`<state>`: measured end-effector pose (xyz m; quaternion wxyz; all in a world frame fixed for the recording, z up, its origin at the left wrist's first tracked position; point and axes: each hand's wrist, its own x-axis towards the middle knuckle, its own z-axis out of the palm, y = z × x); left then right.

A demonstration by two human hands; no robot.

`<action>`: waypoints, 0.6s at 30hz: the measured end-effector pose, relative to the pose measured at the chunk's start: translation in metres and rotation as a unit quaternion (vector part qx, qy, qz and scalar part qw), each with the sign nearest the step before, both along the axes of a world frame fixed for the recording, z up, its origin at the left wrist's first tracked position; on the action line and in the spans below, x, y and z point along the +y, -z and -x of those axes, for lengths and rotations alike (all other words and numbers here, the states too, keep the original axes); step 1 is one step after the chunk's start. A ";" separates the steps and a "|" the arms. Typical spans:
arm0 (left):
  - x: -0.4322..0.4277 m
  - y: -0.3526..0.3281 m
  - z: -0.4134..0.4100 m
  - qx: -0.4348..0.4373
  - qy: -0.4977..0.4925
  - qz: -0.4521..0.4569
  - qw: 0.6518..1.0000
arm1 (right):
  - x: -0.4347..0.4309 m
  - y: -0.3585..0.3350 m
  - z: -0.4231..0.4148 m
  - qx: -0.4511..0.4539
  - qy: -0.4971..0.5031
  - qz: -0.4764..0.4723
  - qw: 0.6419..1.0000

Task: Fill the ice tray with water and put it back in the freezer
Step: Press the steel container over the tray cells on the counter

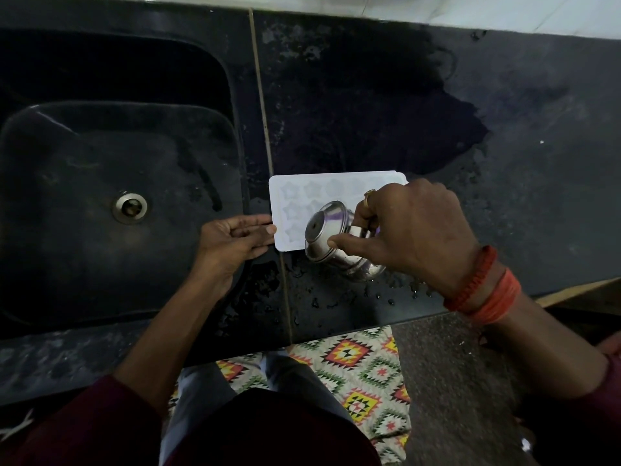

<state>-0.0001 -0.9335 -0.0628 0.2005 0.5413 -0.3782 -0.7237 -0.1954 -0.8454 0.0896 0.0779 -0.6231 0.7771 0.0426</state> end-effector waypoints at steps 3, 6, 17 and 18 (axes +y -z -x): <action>0.000 -0.001 0.000 0.000 -0.001 -0.001 1.000 | 0.001 -0.001 0.000 0.003 0.003 -0.003 1.000; 0.000 -0.001 0.000 -0.002 -0.002 -0.001 1.000 | 0.001 -0.004 0.000 0.001 0.008 0.001 1.000; 0.000 0.000 0.000 0.006 -0.003 0.000 1.000 | -0.010 -0.004 0.004 -0.016 0.007 0.033 0.999; 0.000 0.001 -0.001 0.007 -0.003 -0.001 1.000 | -0.011 -0.003 0.004 -0.015 0.006 0.038 0.999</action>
